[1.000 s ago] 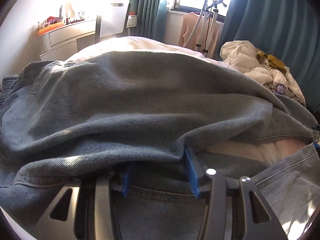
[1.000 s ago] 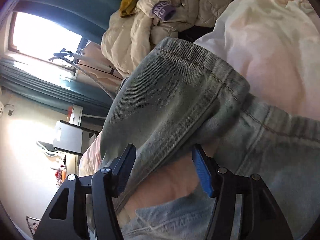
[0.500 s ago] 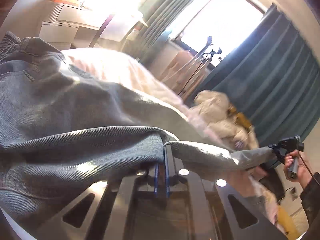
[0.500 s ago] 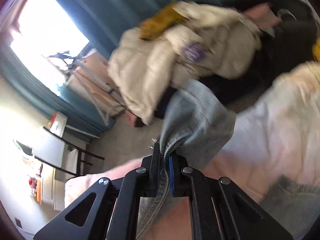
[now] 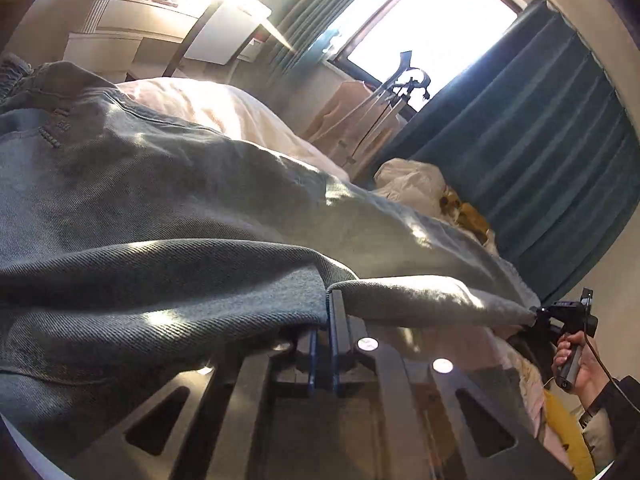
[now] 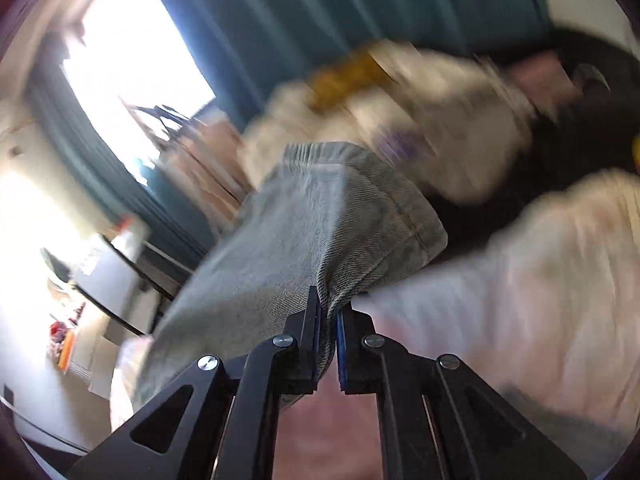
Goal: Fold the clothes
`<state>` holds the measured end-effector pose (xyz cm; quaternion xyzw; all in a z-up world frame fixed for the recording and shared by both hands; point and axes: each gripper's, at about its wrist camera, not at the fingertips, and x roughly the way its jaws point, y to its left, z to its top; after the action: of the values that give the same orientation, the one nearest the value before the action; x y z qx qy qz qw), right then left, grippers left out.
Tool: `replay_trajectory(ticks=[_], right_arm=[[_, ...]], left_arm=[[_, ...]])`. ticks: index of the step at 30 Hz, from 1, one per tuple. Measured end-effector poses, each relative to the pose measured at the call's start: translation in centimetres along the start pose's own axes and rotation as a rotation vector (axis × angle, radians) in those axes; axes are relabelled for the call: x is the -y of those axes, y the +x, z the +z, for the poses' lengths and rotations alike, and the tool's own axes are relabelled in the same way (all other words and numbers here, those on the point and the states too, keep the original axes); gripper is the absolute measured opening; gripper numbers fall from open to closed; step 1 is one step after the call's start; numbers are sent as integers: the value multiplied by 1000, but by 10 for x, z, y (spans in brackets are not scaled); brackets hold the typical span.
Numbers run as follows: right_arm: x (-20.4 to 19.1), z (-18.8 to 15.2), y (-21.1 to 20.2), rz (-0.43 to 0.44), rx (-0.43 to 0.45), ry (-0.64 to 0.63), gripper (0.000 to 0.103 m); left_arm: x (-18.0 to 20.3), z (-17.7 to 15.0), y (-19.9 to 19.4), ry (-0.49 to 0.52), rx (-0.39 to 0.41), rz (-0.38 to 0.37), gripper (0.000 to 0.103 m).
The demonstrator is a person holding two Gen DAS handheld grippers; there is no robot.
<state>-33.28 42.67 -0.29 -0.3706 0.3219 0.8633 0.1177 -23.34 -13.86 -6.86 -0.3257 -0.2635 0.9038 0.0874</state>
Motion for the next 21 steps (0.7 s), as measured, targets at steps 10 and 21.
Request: replay_trajectory(ticks=[10,21], right_arm=[[55,-40,9,-18,-13,37,5],[97,-50,10,17,-29,-8,16]], left_arm=[[4,-11,-5,41,-111,54,4],[6,-29,2,53,-182,120,5]])
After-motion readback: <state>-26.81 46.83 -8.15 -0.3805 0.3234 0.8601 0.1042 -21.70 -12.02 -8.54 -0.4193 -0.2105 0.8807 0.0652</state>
